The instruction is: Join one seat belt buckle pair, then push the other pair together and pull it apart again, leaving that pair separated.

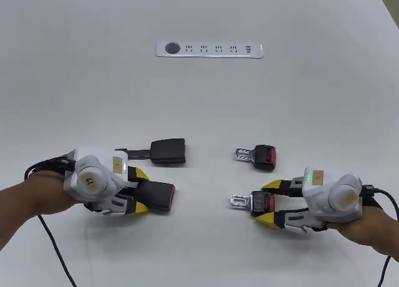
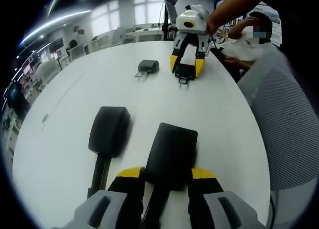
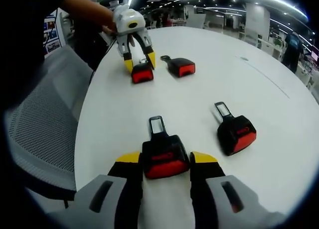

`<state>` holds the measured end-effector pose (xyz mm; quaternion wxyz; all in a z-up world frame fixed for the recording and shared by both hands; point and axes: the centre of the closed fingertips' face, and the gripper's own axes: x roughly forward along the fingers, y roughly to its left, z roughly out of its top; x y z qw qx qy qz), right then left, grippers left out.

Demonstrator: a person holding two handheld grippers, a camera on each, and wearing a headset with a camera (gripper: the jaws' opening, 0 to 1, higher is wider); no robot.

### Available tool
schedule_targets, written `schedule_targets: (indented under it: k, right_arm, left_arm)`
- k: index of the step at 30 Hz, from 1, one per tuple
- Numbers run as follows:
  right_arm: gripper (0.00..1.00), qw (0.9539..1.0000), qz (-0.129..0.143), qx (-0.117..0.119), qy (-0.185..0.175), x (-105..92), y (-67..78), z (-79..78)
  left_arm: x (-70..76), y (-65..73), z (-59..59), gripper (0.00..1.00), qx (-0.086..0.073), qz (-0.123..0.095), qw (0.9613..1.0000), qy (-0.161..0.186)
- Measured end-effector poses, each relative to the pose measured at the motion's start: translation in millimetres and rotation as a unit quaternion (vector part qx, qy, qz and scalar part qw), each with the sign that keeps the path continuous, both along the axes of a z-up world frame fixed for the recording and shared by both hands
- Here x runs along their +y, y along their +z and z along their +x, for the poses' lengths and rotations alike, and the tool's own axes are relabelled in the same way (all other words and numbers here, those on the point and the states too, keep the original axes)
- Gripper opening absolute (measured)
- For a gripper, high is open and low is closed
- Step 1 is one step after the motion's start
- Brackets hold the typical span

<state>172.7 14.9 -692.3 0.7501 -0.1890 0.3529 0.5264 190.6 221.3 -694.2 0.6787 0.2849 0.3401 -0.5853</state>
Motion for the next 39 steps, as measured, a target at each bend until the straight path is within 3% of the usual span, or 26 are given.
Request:
schedule_targets:
  k: [8,13,23,37,39]
  right_arm:
    - [0.35,0.9999,-0.004,0.016,-0.003,-0.9,-2.7,1.6]
    - [0.35,0.9998,-0.010,0.014,0.003,7.8,-4.9,2.5]
    - [0.35,0.9999,-0.002,0.007,0.011,34.4,-3.5,10.8]
    - [0.34,0.9990,0.009,0.002,0.044,78.3,1.4,14.6]
    - [0.34,0.9989,0.019,0.009,0.041,83.5,2.7,16.5]
  left_arm:
    - [-0.1,-0.7,-2.2,0.35,0.005,0.004,0.9999,0.014]
    - [-0.7,0.4,-1.8,0.35,0.006,0.004,0.9995,0.031]
    - [-2.5,1.2,-0.5,0.35,0.009,0.009,0.9985,0.053]
    - [-0.8,1.8,0.7,0.34,0.013,0.014,0.9983,0.056]
    - [-1.4,2.4,0.5,0.34,0.012,0.013,0.9983,0.055]
